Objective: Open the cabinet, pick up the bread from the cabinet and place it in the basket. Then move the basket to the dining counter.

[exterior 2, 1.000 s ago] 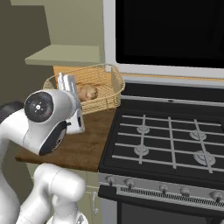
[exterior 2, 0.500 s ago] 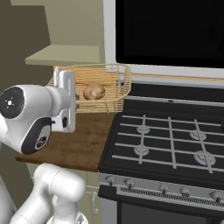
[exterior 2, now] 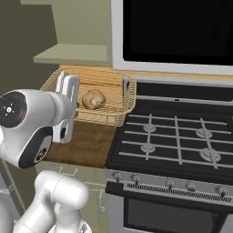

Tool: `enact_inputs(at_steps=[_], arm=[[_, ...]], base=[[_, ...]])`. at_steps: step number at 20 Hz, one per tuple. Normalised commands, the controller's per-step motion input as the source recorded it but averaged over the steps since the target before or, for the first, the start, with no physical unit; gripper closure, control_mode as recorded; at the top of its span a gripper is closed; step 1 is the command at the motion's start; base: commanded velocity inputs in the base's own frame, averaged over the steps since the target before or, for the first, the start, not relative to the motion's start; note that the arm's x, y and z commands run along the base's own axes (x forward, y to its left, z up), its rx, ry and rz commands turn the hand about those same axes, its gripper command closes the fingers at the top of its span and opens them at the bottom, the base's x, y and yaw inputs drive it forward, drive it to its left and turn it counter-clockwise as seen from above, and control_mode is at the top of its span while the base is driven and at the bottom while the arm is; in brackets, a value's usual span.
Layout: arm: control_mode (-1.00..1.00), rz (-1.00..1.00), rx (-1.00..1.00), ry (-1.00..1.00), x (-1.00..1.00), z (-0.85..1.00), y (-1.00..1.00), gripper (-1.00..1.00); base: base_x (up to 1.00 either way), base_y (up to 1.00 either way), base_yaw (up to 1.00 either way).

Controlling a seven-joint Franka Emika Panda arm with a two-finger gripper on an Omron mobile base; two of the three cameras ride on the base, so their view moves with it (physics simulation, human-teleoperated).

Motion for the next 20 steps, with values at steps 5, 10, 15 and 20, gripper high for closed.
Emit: enact_inputs(at_steps=[5, 10, 15, 20], arm=[[1.0, 0.0, 0.0, 0.0, 0.0, 0.0, 0.0, 1.0], [1.0, 0.0, 0.0, 0.0, 0.0, 0.0, 0.0, 1.0], [1.0, 0.0, 0.0, 0.0, 0.0, 0.0, 0.0, 1.0], [1.0, 0.0, 0.0, 0.0, 0.0, 0.0, 0.0, 1.0]], base=[[-0.66, -0.09, -0.1], [-0.38, -0.08, -0.37], [-0.12, -0.05, -0.61], [0.01, -0.14, -0.82]])
